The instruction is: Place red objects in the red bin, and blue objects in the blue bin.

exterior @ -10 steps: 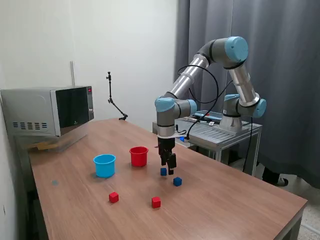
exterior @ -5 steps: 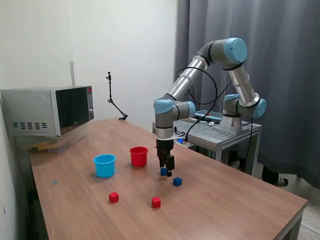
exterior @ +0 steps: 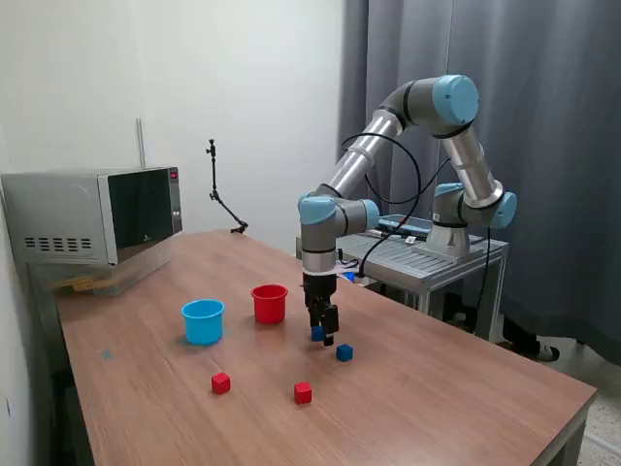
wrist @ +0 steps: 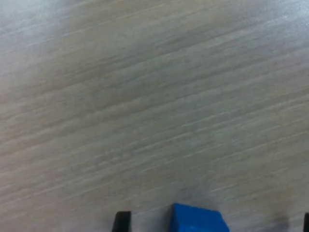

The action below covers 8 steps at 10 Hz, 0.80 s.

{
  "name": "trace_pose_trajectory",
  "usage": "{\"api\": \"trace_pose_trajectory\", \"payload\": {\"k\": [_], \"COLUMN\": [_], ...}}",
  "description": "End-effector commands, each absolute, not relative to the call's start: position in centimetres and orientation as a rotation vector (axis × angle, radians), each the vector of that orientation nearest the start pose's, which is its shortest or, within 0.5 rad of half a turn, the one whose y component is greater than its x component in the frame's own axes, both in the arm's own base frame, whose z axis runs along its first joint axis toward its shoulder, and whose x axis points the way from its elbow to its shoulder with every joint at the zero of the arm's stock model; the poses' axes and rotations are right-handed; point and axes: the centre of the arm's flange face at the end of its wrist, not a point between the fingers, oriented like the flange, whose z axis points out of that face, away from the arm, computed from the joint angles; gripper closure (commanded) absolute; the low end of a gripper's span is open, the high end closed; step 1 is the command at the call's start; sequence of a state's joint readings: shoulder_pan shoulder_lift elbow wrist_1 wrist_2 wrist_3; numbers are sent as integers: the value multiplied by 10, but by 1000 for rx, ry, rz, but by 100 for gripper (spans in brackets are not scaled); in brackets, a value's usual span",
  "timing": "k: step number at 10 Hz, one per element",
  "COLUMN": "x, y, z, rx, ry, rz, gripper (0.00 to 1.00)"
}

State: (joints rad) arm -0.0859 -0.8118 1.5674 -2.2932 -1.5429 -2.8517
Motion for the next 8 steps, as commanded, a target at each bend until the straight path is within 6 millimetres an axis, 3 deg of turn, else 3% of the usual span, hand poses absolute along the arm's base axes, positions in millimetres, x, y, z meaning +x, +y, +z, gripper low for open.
{"api": "trace_pose_trajectory", "payload": {"k": [1,7,8], "x": [-685,-685,-685], "y": [-78,-73,-73], "z": [101,100,100], "rx": [-1764,-1743,-1741], "ry": [2593,2605,2607], "rz": [-62,-61,-61], "gripper": [0,0,100]}}
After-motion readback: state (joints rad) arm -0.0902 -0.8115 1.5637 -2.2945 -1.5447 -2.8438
